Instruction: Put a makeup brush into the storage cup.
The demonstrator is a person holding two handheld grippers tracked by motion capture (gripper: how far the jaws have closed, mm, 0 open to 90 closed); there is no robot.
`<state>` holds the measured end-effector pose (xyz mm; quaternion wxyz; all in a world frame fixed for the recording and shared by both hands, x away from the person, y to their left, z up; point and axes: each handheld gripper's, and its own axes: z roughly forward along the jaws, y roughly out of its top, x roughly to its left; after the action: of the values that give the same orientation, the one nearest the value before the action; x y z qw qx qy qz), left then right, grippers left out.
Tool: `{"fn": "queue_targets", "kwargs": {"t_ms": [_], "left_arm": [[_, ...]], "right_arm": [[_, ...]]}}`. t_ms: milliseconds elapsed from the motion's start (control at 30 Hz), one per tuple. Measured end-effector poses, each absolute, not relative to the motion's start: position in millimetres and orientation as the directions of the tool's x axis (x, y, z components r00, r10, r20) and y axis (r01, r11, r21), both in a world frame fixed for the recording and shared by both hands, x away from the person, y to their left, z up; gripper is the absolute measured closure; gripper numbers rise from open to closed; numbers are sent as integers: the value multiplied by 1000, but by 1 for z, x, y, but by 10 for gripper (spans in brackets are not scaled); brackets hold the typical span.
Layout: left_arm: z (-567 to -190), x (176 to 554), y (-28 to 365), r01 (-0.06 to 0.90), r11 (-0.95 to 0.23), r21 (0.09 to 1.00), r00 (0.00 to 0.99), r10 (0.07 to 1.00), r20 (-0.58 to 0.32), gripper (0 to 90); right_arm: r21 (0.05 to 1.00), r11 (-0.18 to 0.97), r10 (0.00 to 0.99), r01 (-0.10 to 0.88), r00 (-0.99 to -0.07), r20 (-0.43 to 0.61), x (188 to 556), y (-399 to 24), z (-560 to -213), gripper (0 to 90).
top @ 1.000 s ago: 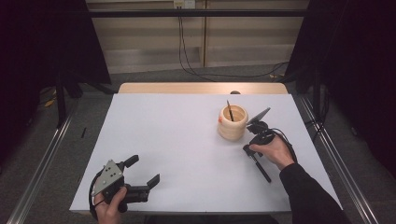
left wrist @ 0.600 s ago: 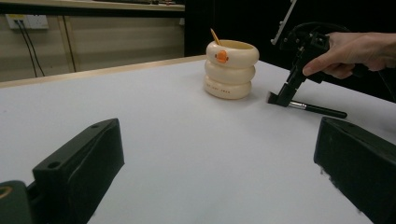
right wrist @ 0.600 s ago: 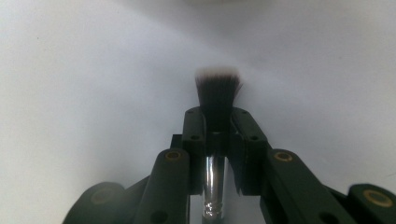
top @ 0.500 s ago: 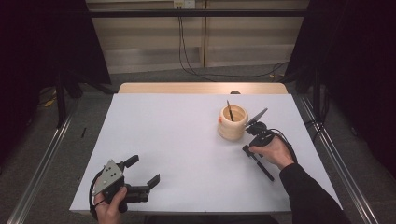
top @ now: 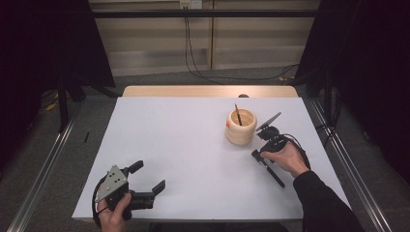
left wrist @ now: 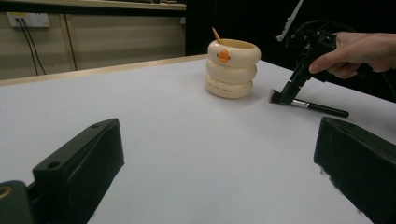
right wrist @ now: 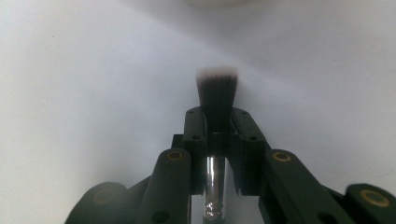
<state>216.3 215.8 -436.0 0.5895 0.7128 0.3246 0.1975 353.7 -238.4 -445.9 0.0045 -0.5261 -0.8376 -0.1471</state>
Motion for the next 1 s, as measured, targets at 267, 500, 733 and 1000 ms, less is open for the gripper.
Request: {"fn": "queue_targets", "kwargs": {"t_ms": [267,500,733,1000], "left_arm": [[-436,217,216,222,-108,969,718,690,-88,13],[-436,216,215,230,-95,969,713,694,-101,13],[-436,217,216,224,-96,970,712,696,-95,13],[-436,217,216,225,-92,970,709,698,-98,13]], "right_arm": [[349,394,857,850,-477,195,346,-249,-438,782],[436,360,848,825,-485,216,335,-258,-428,782],[515,338,840,788,-500,214,325,-262,-419,782],[620,311,833,720,-521,188,311,-270,-417,782]]}}
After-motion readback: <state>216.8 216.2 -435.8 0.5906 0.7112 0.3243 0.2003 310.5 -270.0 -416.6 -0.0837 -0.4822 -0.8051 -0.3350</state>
